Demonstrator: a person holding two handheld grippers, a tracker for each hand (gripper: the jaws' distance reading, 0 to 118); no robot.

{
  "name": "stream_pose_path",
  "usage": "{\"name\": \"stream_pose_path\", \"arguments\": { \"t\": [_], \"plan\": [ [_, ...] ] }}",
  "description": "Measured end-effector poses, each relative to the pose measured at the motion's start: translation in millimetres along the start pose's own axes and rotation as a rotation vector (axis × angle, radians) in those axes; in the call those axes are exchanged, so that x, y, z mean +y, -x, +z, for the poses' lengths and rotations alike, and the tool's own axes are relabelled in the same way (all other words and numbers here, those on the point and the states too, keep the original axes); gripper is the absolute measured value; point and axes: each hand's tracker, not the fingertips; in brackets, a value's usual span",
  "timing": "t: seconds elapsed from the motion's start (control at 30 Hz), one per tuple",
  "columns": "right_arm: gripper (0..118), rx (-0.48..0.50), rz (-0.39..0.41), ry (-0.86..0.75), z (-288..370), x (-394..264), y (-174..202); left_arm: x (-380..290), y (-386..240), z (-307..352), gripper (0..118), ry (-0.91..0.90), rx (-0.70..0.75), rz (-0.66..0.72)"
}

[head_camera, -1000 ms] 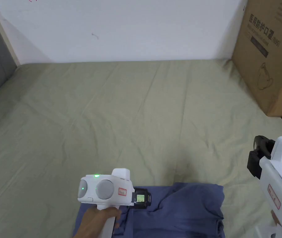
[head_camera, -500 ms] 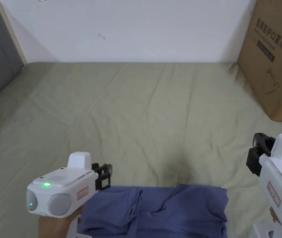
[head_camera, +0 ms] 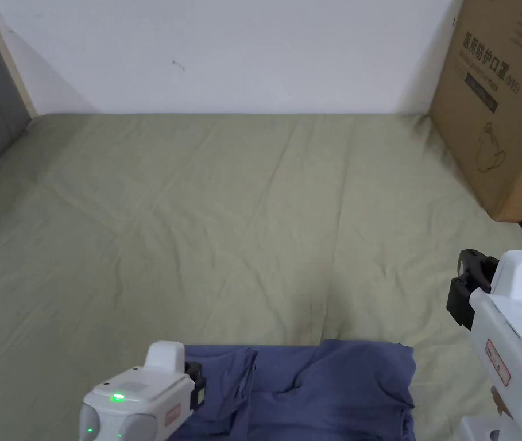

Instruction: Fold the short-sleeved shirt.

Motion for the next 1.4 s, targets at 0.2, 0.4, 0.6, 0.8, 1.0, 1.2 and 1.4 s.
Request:
{"name": "stream_pose_path", "arguments": {
  "t": [0.2,0.4,0.6,0.8,1.0,1.2,1.4],
  "plan": [
    [0,-0.014,0.001,0.012,1.5,-2.7,-6.4,-16.9,-41.2,-26.7,0,0.083,-0.048,-0.089],
    [0,-0.030,-0.002,0.024,2.5,-5.4,-11.5,-10.0,-62.3,-33.9,0,0.084,-0.119,-0.044],
    [0,-0.035,-0.002,0.019,6.8,-3.6,-12.4,-0.9,-59.2,-35.9,0,0.099,-0.121,0.008],
    [0,-0.034,-0.006,0.011,8.1,-0.8,-13.2,24.5,-24.6,16.5,0,-0.018,-0.193,0.055],
    [0,-0.020,-0.010,0.010,4.6,0.6,-7.4,48.7,48.6,45.6,1,0.008,-0.316,0.229],
    [0,-0.001,-0.006,0.021,0.2,-0.5,2.0,40.5,111.7,39.4,81,0.086,-0.298,0.383],
    [0,0.013,0.001,0.033,-5.7,-1.0,9.0,20.6,140.6,17.6,101,0.135,-0.291,0.441]
  ]
}}
